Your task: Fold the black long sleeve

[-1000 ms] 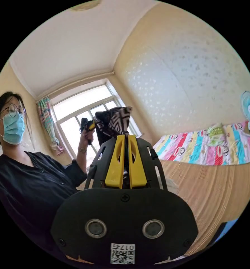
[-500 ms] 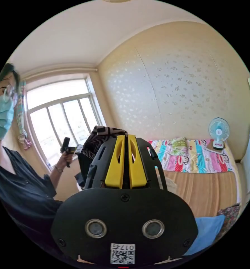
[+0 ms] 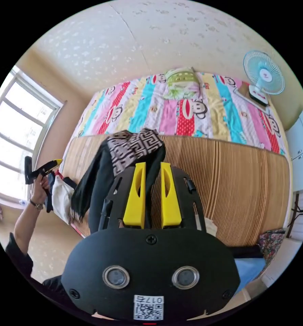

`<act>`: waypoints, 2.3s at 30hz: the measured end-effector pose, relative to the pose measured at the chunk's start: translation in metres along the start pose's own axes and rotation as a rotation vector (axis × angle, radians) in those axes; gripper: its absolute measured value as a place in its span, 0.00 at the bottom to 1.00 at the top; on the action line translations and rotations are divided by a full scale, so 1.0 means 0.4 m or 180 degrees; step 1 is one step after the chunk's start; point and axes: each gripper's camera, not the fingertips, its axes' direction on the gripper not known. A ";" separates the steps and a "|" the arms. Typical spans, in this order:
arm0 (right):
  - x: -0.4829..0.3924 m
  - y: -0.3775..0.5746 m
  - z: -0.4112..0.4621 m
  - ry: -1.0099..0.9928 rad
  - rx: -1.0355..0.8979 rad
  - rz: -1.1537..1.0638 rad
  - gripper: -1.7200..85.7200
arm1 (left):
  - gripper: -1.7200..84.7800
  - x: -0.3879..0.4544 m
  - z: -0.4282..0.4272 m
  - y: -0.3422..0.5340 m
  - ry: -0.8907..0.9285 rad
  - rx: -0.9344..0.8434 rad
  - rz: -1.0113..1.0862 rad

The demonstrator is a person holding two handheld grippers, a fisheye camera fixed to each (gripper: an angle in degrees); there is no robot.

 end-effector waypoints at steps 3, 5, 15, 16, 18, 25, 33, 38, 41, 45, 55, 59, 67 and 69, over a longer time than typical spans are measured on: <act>0.010 0.176 0.138 -0.0055 -0.0241 -0.0115 0.11 | 0.07 -0.063 0.106 0.155 -0.0066 -0.0397 0.0189; 0.020 0.341 0.224 -0.0078 -0.0535 -0.0042 0.12 | 0.07 -0.100 0.143 0.246 -0.0031 -0.0597 0.0226; -0.111 0.666 0.323 0.0124 -0.1398 0.0137 0.11 | 0.11 -0.228 0.012 0.295 -0.0309 -0.0204 -0.0223; -0.134 0.651 0.322 0.0374 -0.1418 0.0060 0.07 | 0.11 -0.226 0.017 0.274 -0.0274 -0.0225 -0.0232; -0.134 0.599 0.311 0.0203 -0.1587 0.0136 0.06 | 0.11 -0.217 0.028 0.250 -0.0201 -0.0224 -0.0350; 0.211 0.298 -0.158 0.1518 -0.0008 0.1266 0.06 | 0.11 -0.203 -0.012 0.129 0.0180 -0.0317 -0.0261; 0.154 0.285 -0.040 0.0496 -0.0084 0.1497 0.14 | 0.12 -0.192 -0.060 0.023 -0.0033 -0.0427 0.0144; -0.050 0.358 0.285 -0.0312 -0.0930 0.1339 0.13 | 0.11 -0.185 -0.044 -0.055 -0.0207 -0.0722 0.0349; -0.110 0.366 0.281 0.0261 -0.0786 0.1232 0.09 | 0.08 -0.196 -0.062 -0.106 -0.0209 -0.0947 0.0472; -0.119 0.345 0.214 0.0418 -0.0932 0.1089 0.06 | 0.07 -0.235 -0.109 -0.125 0.0305 -0.1363 0.0492; -0.026 0.556 0.144 0.0720 -0.1696 0.1198 0.07 | 0.06 -0.312 -0.262 0.169 0.0743 -0.1409 -0.0401; 0.007 0.555 0.102 0.0666 -0.1505 0.1478 0.10 | 0.09 -0.337 -0.357 0.184 0.0607 -0.0799 -0.0924; 0.036 0.469 0.073 0.0078 -0.1072 0.1664 0.10 | 0.17 -0.526 -0.443 0.230 0.1251 0.1344 -0.3406; 0.026 0.451 0.075 -0.0014 -0.1011 0.1590 0.10 | 0.18 -0.549 -0.404 0.256 0.1519 0.1591 -0.3793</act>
